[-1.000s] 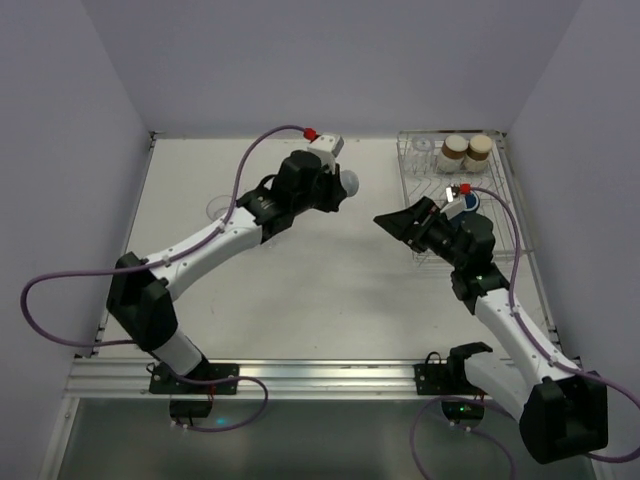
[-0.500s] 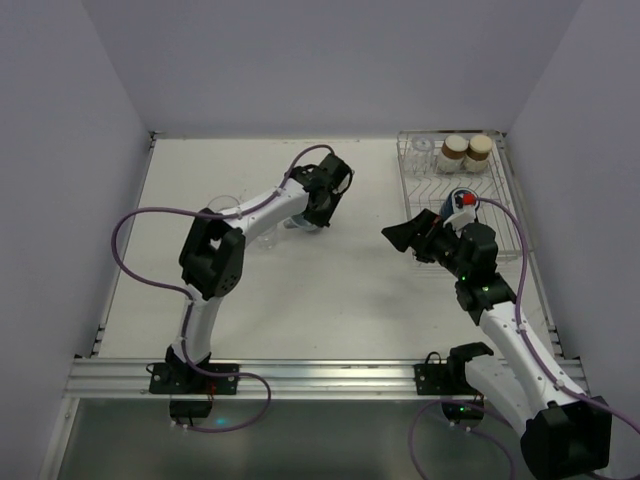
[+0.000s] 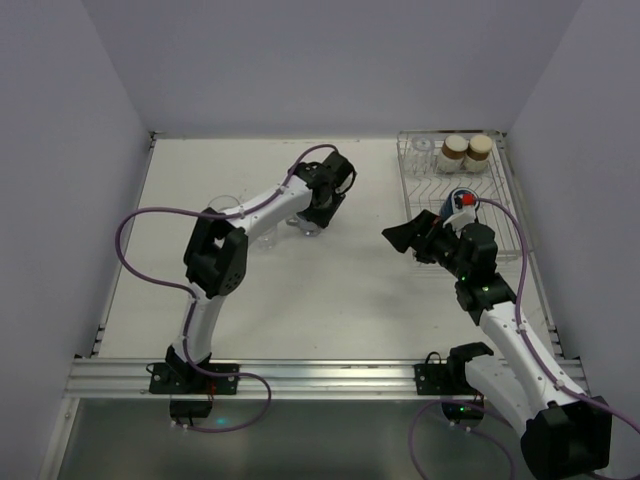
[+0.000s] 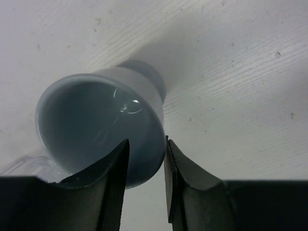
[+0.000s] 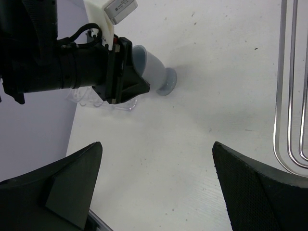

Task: Unload the cups from the dish rack

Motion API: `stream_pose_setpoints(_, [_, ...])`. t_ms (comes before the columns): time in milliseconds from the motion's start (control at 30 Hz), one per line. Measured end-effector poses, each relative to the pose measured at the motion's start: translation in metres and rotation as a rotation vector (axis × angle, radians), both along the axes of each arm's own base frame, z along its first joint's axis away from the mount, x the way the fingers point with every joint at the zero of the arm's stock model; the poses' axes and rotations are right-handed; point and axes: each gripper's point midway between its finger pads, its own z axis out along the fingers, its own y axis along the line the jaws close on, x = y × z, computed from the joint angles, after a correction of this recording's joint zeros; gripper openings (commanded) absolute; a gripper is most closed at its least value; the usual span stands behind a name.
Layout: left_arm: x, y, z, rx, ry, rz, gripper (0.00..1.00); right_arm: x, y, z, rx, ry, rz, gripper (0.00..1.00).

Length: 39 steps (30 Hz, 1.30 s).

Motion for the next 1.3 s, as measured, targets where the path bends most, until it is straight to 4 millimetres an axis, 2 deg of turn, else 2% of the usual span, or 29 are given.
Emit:
stream_pose_setpoints(300, [0.005, 0.002, 0.005, 0.018, -0.032, 0.009, 0.55, 0.002, -0.01, -0.006, -0.045, 0.035, -0.051, 0.99])
stream_pose_setpoints(400, [0.007, 0.001, 0.011, 0.01, -0.05, 0.011, 0.72, 0.007, -0.019, 0.003, -0.079, 0.019, -0.099, 0.99])
stream_pose_setpoints(433, [0.007, 0.0, 0.015, 0.003, -0.058, 0.013, 0.83, 0.009, -0.021, 0.006, -0.089, 0.012, -0.112, 0.98])
stream_pose_setpoints(500, [0.007, -0.003, 0.03, -0.018, -0.094, 0.015, 0.91, 0.017, -0.031, 0.015, -0.125, -0.007, -0.165, 0.98])
stream_pose_setpoints(533, [0.006, -0.005, 0.041, -0.033, -0.117, 0.018, 0.96, 0.023, -0.037, 0.019, -0.148, -0.015, -0.197, 0.98])
stream_pose_setpoints(600, [0.003, -0.014, 0.072, -0.079, -0.186, 0.009, 0.98, 0.036, -0.05, 0.024, -0.201, -0.022, -0.264, 0.99])
stream_pose_setpoints(700, [-0.011, -0.036, 0.137, -0.219, -0.32, -0.035, 1.0, 0.054, -0.071, 0.021, -0.301, -0.001, -0.361, 0.99])
stream_pose_setpoints(800, [-0.046, -0.046, 0.204, -0.416, -0.44, -0.109, 1.0, 0.074, -0.094, 0.014, -0.409, 0.039, -0.434, 0.99])
stream_pose_setpoints(900, [-0.08, -0.034, 0.252, -0.591, -0.529, -0.159, 1.0, 0.096, -0.126, 0.004, -0.509, 0.099, -0.494, 0.99])
stream_pose_setpoints(1000, [-0.111, -0.008, 0.277, -0.711, -0.596, -0.181, 1.0, 0.11, -0.161, -0.006, -0.585, 0.161, -0.541, 0.99])
stream_pose_setpoints(1067, [-0.126, 0.003, 0.273, -0.738, -0.602, -0.195, 1.0, 0.114, -0.179, -0.013, -0.617, 0.193, -0.558, 0.99])
stream_pose_setpoints(1167, [-0.144, 0.017, 0.247, -0.732, -0.577, -0.211, 1.0, 0.118, -0.2, -0.028, -0.658, 0.25, -0.566, 0.99])
stream_pose_setpoints(1300, [-0.152, 0.028, 0.202, -0.673, -0.534, -0.218, 1.0, 0.13, -0.204, -0.048, -0.698, 0.307, -0.515, 0.99])
